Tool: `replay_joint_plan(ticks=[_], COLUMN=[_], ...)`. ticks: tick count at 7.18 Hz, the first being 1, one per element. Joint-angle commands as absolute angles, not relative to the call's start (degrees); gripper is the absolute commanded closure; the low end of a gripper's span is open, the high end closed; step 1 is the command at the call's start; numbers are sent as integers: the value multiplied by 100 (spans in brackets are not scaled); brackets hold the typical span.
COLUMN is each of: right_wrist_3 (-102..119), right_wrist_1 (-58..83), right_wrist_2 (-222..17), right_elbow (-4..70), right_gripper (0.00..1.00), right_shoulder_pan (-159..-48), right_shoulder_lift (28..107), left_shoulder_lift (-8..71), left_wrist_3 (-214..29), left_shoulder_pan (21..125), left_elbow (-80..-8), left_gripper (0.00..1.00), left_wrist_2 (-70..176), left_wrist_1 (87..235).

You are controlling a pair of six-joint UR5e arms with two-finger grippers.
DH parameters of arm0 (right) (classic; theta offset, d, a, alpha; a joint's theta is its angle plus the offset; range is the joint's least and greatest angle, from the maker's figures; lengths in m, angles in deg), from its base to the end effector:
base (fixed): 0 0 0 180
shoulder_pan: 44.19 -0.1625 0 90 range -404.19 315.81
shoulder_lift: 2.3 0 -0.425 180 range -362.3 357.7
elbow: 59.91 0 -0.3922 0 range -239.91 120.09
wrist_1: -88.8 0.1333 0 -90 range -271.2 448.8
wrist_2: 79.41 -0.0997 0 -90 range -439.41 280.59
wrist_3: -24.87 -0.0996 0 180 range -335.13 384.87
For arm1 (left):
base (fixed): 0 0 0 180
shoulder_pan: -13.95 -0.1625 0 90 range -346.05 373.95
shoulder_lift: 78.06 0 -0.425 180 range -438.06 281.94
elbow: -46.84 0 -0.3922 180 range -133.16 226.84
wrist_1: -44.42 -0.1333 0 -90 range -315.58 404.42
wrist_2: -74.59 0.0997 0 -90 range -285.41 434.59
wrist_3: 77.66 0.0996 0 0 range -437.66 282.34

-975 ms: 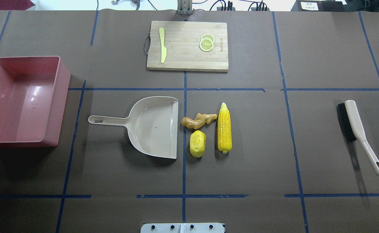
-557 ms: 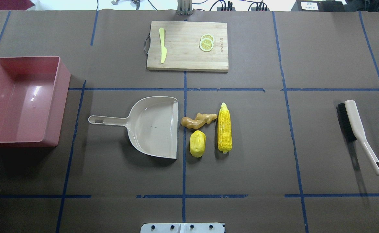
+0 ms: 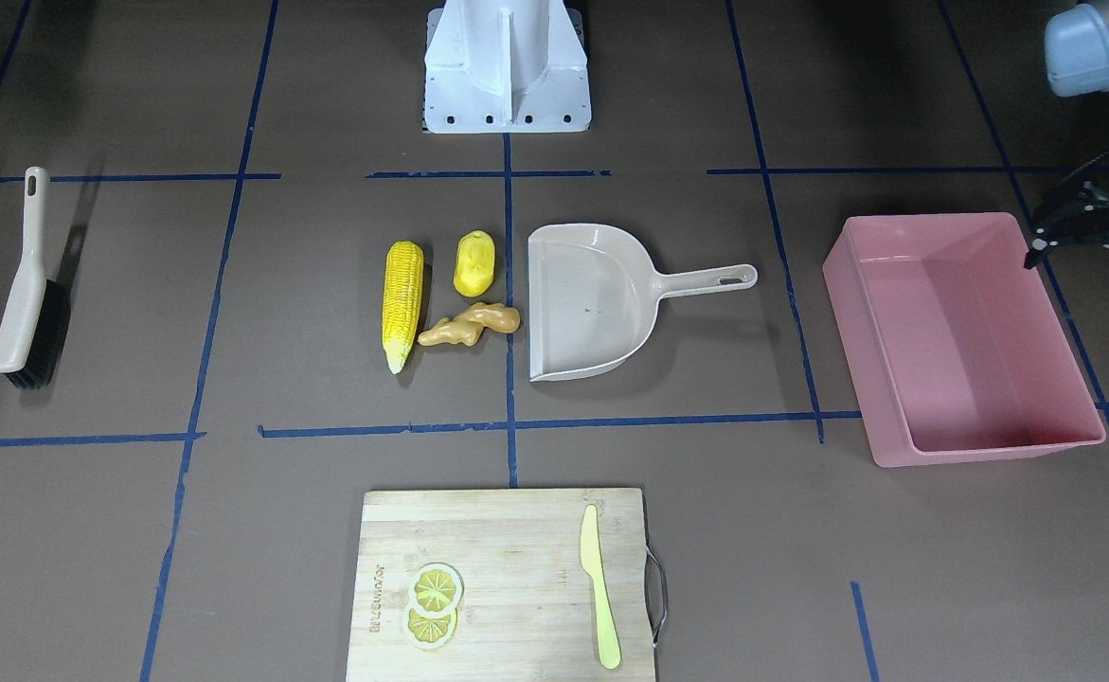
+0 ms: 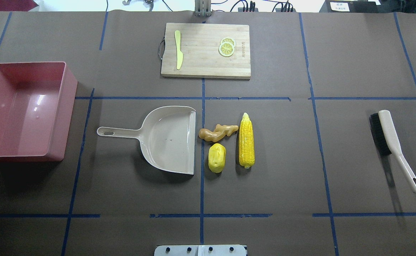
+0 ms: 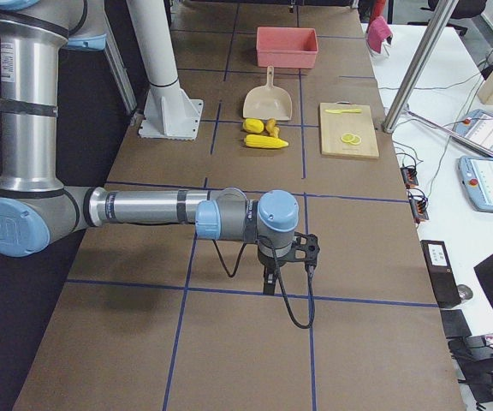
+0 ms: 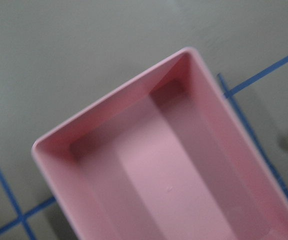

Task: Sweep and dump trash into bin
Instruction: 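Move the left gripper to the beige dustpan handle while the right gripper reaches the brush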

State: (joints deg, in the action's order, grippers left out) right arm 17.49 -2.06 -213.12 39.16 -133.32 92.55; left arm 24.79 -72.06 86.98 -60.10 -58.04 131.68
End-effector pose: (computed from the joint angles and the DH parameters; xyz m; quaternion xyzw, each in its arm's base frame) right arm 0.0575 -0.4599 0.6231 0.0004 -0.3731 0.0418 0.9269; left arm 0.0996 -0.5520 0.4019 0.1818 0.3733 0.2606 0.8716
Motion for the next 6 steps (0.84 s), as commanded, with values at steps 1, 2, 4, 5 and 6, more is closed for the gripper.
replay_joint_plan(ticks=[1, 2, 4, 5, 6], right_wrist_3=[1696, 1696, 1696, 1696, 1688], right_wrist_1=[-277, -269, -277, -286, -287], right_wrist_2=[-21344, -21405, -21406, -21458, -21606], right_elbow=[4090, 4099, 4404, 4424, 4424], right_gripper=[0, 0, 0, 0, 0], right_shoulder_pan=[-13165, -13112, -12981, -12962, -12962], right_shoulder_lift=[9069, 9068, 8999, 8998, 9050], left_shoulder_lift=[2837, 2873, 3352, 3609, 3933], left_wrist_3=[-6399, -6404, -6378, -6308, -6116], left_shoulder_pan=[8358, 8321, 7823, 7472, 7138], left_elbow=[-6448, -6643, -6697, -6724, -6715], left_gripper=[0, 0, 0, 0, 0], left_wrist_2=[-5480, -5478, -5496, -5496, -5505], left_wrist_1=[13187, 13178, 13065, 12429, 12057])
